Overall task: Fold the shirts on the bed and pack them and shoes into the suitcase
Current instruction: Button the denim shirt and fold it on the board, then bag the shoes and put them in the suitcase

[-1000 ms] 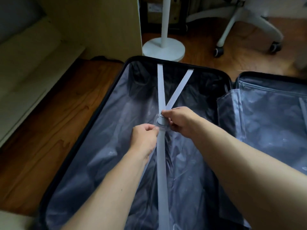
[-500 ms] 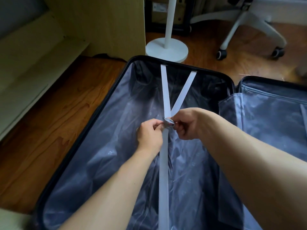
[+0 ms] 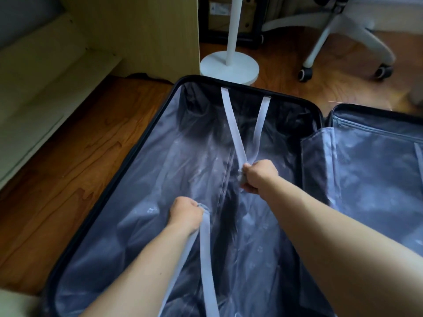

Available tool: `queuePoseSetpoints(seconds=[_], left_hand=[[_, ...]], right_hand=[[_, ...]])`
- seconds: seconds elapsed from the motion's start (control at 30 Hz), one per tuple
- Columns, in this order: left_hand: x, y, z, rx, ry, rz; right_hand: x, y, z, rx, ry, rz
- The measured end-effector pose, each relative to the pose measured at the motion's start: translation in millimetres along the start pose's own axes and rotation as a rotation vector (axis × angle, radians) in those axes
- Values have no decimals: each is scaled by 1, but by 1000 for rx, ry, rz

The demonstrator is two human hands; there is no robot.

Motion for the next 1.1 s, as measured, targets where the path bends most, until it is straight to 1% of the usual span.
queuePoseSetpoints(seconds=[0.03,0.1,0.17,0.2,0.23,0.27,0.37,0.43,0.5,0.57,0.67,0.73,0.8,0.9,0.97,1.03,1.1], left_hand=[[0,-2,-4,-6,-68,-6],[-1,3,-8,-34,-263,-1],[-2,17,0,-123,-439,112],[-3,28,8,-176,-462,175],[-6,38,15,-202,-441,199],[-11,50,23,-212,-397,186],[-40,87,56,-261,-325,35],[-63,129,94,-369,-314,-94],[-84,186,145,-495,-280,-225],[-101,264,203,-651,-244,-324],[-126,419,272,-925,-224,-472],[-144,536,292,-1089,-221,-587],[-160,657,285,-1215,-222,-748],[-177,836,231,-1397,-262,-1054],[-174,935,174,-1500,-306,-1216],[-164,1012,109,-1539,-360,-1370],[-152,1077,34,-1554,-446,-1498]], right_hand=[[4,0,1,-17,-53,-26],[13,0,8,-42,-41,-75],[26,11,26,-118,33,-115],[34,21,41,-171,35,-151],[41,34,54,-191,19,-197],[50,49,64,-185,-4,-228],[93,103,84,-123,-122,-289],[136,146,88,-107,-211,-316],[193,190,85,-51,-357,-279],[265,241,85,44,-483,-171],[384,341,111,108,-578,117],[456,423,143,124,-634,330],[514,517,189,118,-691,533],[576,669,278,85,-826,860],[593,768,341,7,-857,1079],[588,865,398,-67,-875,1281],[562,955,451,-165,-876,1479]])
Point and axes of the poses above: each hand's wrist, its own y-axis away from the middle knuckle, its own x-axis out of the back of the hand, z = x × y, the point moved 4 cm from there along -y, towards the middle knuckle, and after that the axes turned 1 degree about z, right-handed, at the moved point
